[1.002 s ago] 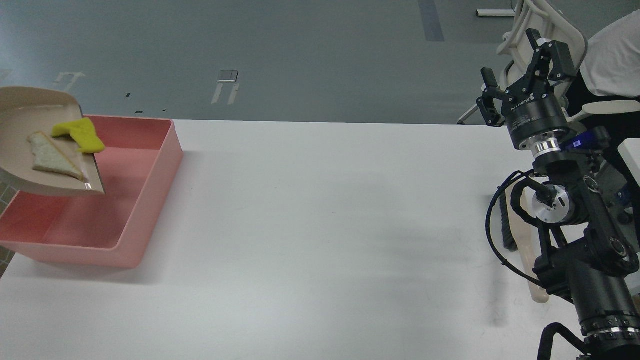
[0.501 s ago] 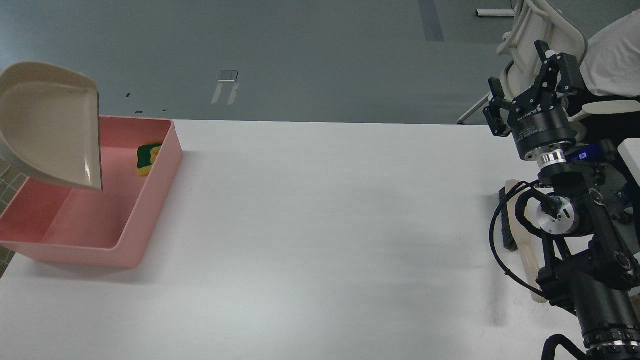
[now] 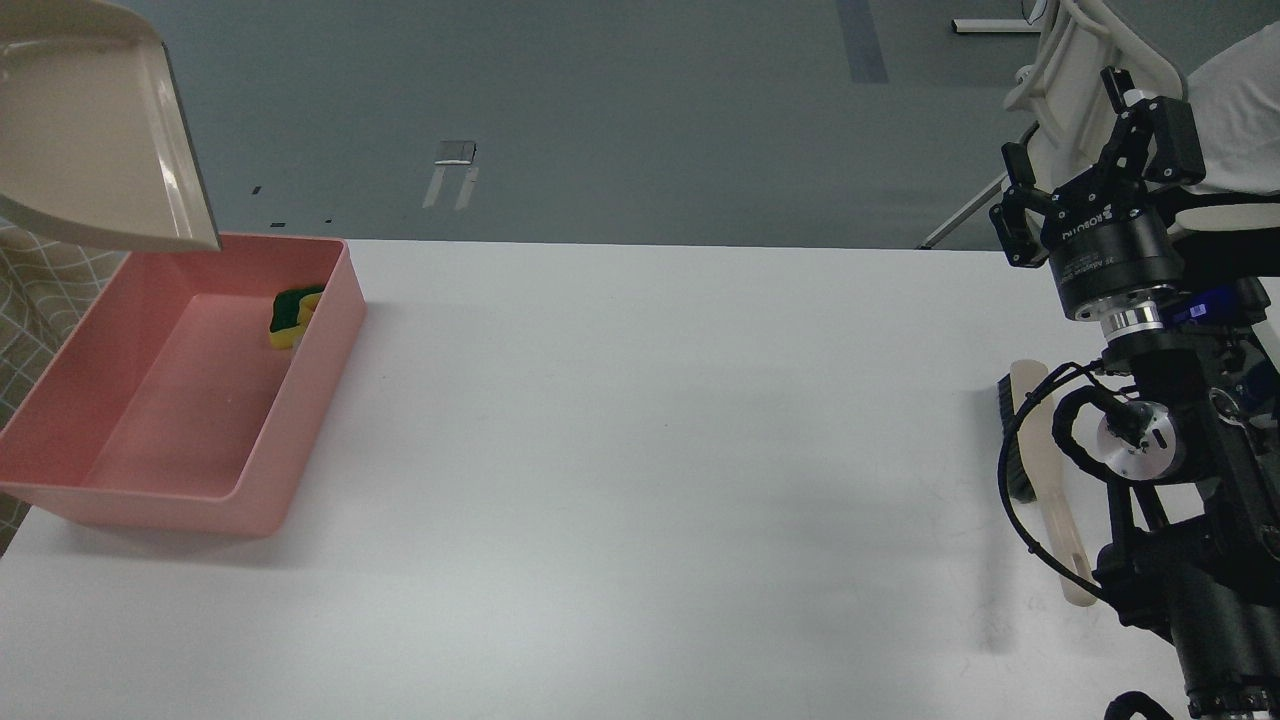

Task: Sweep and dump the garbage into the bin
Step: 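Tilt the dustpan over the pink bin to dump the debris, then lower the empty dustpan back onto the table with the left gripper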

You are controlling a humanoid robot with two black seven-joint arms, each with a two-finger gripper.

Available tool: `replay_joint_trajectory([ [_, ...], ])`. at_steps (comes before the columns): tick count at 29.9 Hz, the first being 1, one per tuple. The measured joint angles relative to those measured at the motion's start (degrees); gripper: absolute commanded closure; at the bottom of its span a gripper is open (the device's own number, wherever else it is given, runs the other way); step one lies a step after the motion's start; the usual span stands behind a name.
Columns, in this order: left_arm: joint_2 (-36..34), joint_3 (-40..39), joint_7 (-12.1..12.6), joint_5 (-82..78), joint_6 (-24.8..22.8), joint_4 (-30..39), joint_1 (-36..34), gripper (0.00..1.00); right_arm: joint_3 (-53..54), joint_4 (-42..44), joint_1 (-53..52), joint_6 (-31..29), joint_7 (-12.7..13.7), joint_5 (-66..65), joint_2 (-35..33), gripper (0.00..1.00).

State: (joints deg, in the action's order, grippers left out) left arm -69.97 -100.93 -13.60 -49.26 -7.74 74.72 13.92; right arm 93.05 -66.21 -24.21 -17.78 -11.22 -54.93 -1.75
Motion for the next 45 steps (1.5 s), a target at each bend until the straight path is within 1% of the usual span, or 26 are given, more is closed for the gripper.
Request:
replay_joint_trajectory([
  [2,2.51,0.16,0.72,1.37,-1.9,-0.15,-3.09,0.88,0.08,-0.39,-0.44,0.0,0.56,0.0,-1.03,0.0],
  [6,6.84,0.65,3.48,2.01,-6.07,-0.18,-9.48,0.88,0.12,-0.63,-0.73,0.1,1.19,0.0,-2.54,0.0],
  [9,9.3,1.0,4.34,1.95,-8.93,0.26,-12.66,0.88,0.29,-0.65,-0.76,0.2,1.25,0.0,-3.48,0.0],
  [12,10.44,1.02,4.41,1.9,-10.74,1.09,-13.3,0.88,0.71,-0.65,-0.76,0.26,1.25,0.0,-3.66,0.0],
  [17,13.23,1.45,4.48,1.76,-13.15,4.87,-13.33,0.89,0.95,-0.31,-0.95,0.41,1.12,1.18,-3.64,0.0],
  [20,15.33,3.67,4.61,1.57,-13.76,7.12,-13.15,0.89,1.0,-0.36,-1.16,0.28,0.92,4.25,-3.59,0.0],
  [25,18.32,7.68,4.63,1.17,-13.63,8.0,-13.05,0.89,0.65,0.63,-3.85,-0.12,1.1,8.25,-3.91,0.0],
  [29,21.37,9.58,4.63,-0.46,-13.56,8.23,-13.02,0.89,0.54,6.24,-9.49,0.16,1.2,8.72,-4.04,0.0],
  [35,26.08,13.62,4.63,-3.46,-13.5,10.8,-13.0,0.89,0.29,22.04,-21.18,-0.56,0.8,8.99,-4.12,0.0],
  [37,27.32,14.93,4.68,-4.58,-13.39,10.98,-13.14,0.89,-0.17,26.13,-24.12,-0.91,0.69,9.04,-3.91,0.0],
  [40,30.13,16.81,4.71,-6.12,-13.26,10.98,-13.37,0.89,-2.78,29.52,-26.57,-1.5,0.62,9.05,-3.45,0.0],
  [45,34.75,21.34,5.06,-8.97,-12.57,10.18,-14.68,0.89,-6.56,30.37,-27.24,-2.09,0.55,9.05,-3.39,0.0],
])
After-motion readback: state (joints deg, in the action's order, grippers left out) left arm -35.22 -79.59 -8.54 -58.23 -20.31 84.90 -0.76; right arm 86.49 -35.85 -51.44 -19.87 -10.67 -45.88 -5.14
